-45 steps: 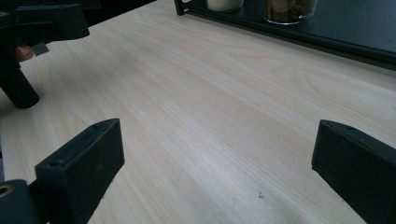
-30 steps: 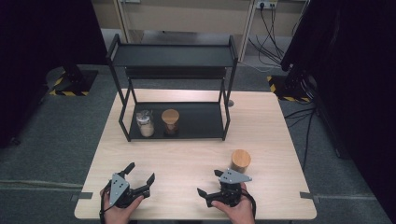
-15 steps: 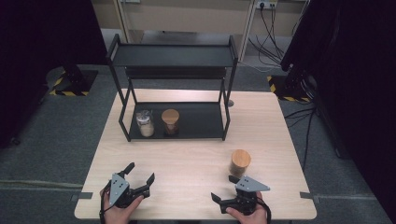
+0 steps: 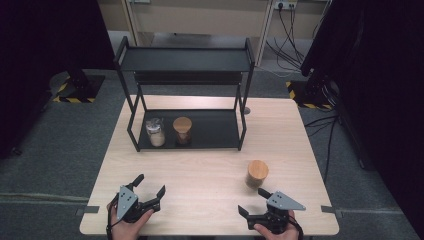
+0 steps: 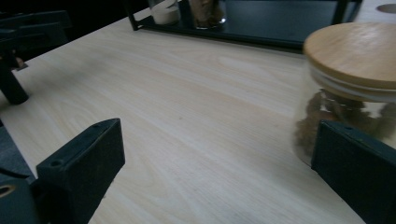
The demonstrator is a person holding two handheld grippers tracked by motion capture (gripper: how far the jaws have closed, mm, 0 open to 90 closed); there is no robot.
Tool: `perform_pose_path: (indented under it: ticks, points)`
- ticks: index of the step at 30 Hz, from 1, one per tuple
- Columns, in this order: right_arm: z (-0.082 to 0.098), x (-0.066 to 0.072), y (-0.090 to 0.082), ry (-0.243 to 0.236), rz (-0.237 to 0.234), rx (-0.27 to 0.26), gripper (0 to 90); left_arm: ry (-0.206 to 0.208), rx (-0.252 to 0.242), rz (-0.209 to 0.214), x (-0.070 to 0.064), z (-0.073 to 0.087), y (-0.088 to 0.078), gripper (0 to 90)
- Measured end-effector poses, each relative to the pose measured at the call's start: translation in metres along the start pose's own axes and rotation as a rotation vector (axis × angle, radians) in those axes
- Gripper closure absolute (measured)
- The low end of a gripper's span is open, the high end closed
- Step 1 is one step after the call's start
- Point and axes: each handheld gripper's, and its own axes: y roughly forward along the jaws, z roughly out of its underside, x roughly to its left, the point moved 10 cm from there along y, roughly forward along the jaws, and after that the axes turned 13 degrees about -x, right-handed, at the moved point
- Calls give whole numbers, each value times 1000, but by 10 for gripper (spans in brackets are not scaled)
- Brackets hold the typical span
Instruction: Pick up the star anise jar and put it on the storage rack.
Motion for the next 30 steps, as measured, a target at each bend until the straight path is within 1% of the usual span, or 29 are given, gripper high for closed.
perform_pose_path:
  ticks: [2,8,15,23,30]
  points:
    - [-1,-6,-6,1,26,-6,31,3,-1,0,0,0,0,127]
    - [-3,-18,-16,-7,81,-17,31,7,0,-3,0,0,0,127]
    - [-6,-35,-23,-13,149,-36,31,7,-1,-5,0,0,0,127]
    - [-7,-43,-21,-16,176,-42,31,7,-2,-4,0,0,0,127]
    - [-11,-49,-13,-32,190,-45,31,7,-4,-4,0,0,0,127]
